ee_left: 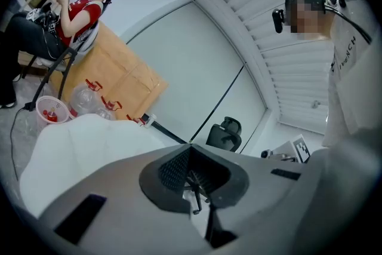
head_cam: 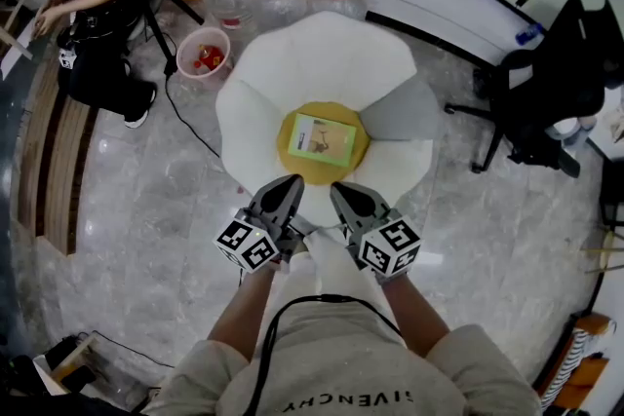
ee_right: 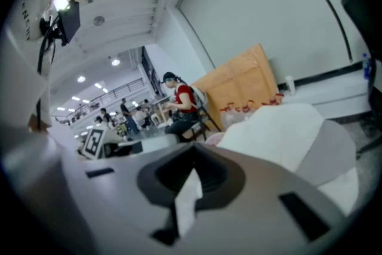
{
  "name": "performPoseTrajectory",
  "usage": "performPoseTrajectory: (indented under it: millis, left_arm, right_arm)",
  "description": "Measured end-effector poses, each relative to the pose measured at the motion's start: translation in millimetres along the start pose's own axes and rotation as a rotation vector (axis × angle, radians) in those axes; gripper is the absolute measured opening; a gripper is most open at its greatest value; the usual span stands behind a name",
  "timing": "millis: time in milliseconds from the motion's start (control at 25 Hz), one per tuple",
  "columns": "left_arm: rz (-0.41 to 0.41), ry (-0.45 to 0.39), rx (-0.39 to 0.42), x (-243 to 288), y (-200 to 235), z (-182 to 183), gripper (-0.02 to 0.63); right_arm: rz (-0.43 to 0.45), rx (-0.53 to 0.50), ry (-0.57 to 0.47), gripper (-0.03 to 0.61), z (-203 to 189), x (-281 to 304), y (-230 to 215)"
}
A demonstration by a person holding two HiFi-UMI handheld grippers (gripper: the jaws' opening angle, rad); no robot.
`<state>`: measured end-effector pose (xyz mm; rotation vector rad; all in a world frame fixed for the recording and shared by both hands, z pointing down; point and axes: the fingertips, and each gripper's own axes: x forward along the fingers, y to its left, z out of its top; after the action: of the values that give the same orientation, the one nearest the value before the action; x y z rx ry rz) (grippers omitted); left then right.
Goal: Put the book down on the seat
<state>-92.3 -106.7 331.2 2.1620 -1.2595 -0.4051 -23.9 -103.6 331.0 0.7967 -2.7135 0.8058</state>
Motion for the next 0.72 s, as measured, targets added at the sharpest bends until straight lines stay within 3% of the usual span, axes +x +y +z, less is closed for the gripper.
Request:
performPoseTrajectory:
  millis: [360,520,720]
  left_arm:
    - [-0.027,-0.017,-0.003,-11.1,-22.5,20.1,0.024]
    - [-0.043,-0.031,-0.035,-13.2,-32.3,29.5,0.023]
    - [-0.078,-0.036,-0.006,-12.4,-46.8,38.8,0.023]
  right_arm:
    - [0.001,0.037,-0.061,0.015,28.7,-17.9,18.4]
    - [0.005,0.01,-0.052,0.015,35.2,-25.8,28.2]
    - [0.003,-0.014,-0.061,0.015,46.0,-39.2,36.4]
